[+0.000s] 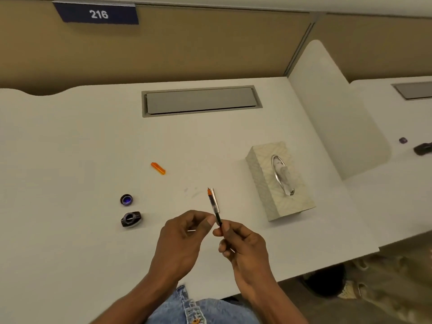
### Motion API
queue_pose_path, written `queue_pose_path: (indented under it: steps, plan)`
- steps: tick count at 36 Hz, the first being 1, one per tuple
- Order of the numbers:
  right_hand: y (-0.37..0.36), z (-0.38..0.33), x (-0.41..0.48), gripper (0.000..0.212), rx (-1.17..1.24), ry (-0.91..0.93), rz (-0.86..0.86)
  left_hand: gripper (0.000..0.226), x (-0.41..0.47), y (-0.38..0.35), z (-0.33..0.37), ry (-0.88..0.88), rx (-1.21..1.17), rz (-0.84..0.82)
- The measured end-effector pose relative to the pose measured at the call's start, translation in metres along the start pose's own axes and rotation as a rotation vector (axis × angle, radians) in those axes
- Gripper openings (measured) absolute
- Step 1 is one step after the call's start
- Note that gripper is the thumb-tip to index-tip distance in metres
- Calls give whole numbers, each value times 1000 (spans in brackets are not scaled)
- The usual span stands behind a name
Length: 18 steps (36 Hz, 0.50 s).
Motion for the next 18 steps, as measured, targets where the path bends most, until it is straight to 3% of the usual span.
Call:
queue_pose_path:
  steps: [18]
  plan:
    - [68, -24, 22, 17, 6, 55, 26, 17, 22, -86, 31, -44, -105, -13]
Point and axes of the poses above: each hand's wrist, its own x-axis towards the middle knuckle, its own y-axis out of the back of the hand, z = x × y, the point moved 8 cm from there along x, towards the middle knuckle, and after that the axes turned 1 degree about y, right-handed, at the moved point
